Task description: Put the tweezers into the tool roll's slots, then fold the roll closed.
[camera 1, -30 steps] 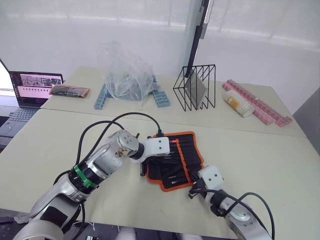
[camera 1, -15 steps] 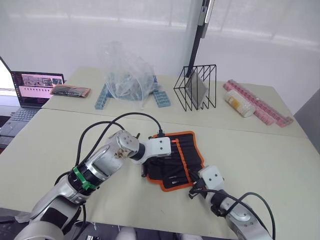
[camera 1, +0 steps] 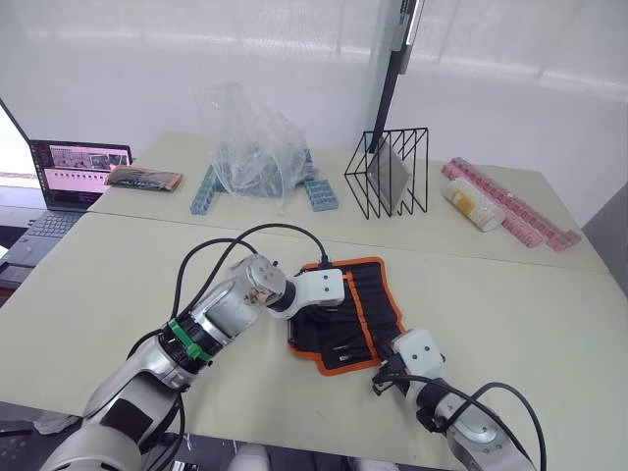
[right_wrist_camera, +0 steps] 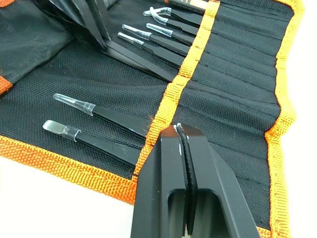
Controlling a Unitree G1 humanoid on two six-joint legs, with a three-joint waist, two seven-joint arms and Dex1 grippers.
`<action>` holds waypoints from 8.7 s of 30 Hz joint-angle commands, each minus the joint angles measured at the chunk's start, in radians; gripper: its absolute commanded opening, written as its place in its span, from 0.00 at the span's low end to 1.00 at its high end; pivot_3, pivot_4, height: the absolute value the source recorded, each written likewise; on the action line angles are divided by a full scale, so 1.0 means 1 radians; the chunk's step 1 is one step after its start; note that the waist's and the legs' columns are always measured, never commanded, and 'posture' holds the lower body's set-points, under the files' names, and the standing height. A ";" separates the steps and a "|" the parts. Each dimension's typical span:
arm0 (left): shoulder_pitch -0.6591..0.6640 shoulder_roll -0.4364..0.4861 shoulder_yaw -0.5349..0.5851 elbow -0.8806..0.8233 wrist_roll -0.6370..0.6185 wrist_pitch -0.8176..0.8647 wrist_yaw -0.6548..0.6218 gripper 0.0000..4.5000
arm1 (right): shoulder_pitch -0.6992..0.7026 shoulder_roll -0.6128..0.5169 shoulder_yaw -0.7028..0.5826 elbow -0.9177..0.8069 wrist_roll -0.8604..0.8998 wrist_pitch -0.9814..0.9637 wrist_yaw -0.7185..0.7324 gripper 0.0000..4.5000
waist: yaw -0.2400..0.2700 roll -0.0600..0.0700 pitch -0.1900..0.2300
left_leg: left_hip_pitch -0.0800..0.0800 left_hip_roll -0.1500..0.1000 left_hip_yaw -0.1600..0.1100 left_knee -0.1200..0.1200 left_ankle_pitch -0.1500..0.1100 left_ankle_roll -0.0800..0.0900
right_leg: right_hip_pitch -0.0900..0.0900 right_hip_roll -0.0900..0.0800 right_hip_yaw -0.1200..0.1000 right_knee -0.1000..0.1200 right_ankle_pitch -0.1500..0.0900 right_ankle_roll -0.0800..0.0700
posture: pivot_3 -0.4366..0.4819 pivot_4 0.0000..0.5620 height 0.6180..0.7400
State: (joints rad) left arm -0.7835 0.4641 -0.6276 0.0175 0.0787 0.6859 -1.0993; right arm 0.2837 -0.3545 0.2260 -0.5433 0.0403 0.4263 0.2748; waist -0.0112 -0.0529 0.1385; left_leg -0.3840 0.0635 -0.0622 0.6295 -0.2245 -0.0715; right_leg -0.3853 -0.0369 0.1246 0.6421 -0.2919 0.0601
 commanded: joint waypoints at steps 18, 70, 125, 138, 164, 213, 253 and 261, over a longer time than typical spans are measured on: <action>-0.040 -0.222 -0.006 0.202 0.039 -0.095 0.121 0.01 | 0.038 -0.004 0.058 0.141 -0.039 0.140 0.014 0.00 | -0.001 0.002 -0.004 | 0.000 -0.001 -0.001 0.003 0.000 0.000 | 0.001 0.000 0.000 0.001 0.000 0.000 | 0.48 0.27 0.84; 0.339 0.126 0.614 -0.263 -0.258 -0.054 0.147 0.58 | -0.012 -0.016 0.046 0.168 -0.047 0.149 0.051 0.00 | -0.050 0.012 0.002 | 0.007 -0.012 -0.017 -0.003 0.002 0.002 | 0.014 -0.002 0.001 -0.001 -0.007 -0.002 | 0.48 0.27 0.84; 0.720 -0.002 0.699 -0.367 -0.259 -0.057 0.691 1.00 | -0.088 -0.064 0.012 0.219 -0.053 0.130 0.129 0.00 | -0.031 -0.002 0.008 | 0.004 0.003 0.004 -0.003 -0.001 -0.002 | -0.001 -0.005 -0.002 -0.012 0.000 -0.007 | 0.48 0.27 0.84; 0.532 -0.078 0.601 -0.132 -0.199 -0.030 0.743 0.87 | -0.093 -0.060 0.011 0.222 -0.048 0.130 0.115 0.00 | -0.021 0.000 0.006 | 0.005 0.001 0.003 -0.002 0.000 -0.001 | 0.001 -0.005 -0.001 -0.012 0.001 -0.005 | 0.48 0.27 0.84; 0.519 0.101 0.697 -0.260 -0.312 -0.118 0.500 0.00 | -0.089 -0.052 0.015 0.238 -0.051 0.112 0.111 0.00 | -0.027 -0.002 0.004 | 0.003 0.001 0.003 -0.003 0.000 -0.001 | -0.001 -0.005 -0.001 -0.012 0.002 -0.004 | 0.48 0.27 0.84; 0.060 0.148 0.001 -0.225 -0.158 0.085 0.088 0.00 | 0.095 -0.024 0.033 0.115 -0.045 0.154 0.016 0.00 | -0.001 -0.001 0.003 | -0.004 0.000 0.002 -0.003 0.000 0.001 | -0.001 -0.004 -0.001 -0.012 0.003 0.003 | 0.48 0.27 0.84; -0.082 0.070 -0.118 -0.129 0.003 0.093 -0.055 0.00 | 0.083 0.003 0.048 0.123 -0.059 0.147 0.002 0.00 | -0.002 -0.001 -0.002 | -0.003 0.001 0.002 -0.001 0.000 0.001 | 0.000 -0.002 -0.001 -0.007 0.003 0.003 | 0.48 0.27 0.84; -0.102 0.002 -0.131 -0.073 0.024 0.079 -0.051 0.00 | 0.085 0.005 0.052 0.120 -0.057 0.151 -0.004 0.00 | -0.001 0.001 -0.004 | -0.003 0.000 0.002 0.002 0.000 0.001 | -0.001 -0.002 0.000 -0.001 0.001 0.002 | 0.48 0.27 0.84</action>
State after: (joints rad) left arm -0.8629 0.4909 -0.7513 -0.0522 0.0957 0.7829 -1.1520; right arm 0.3012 -0.3385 0.2237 -0.5696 0.0000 0.4568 0.2550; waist -0.0125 -0.0517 0.1350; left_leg -0.3870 0.0639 -0.0599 0.6323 -0.2248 -0.0706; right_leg -0.3859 -0.0391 0.1242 0.6416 -0.2909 0.0626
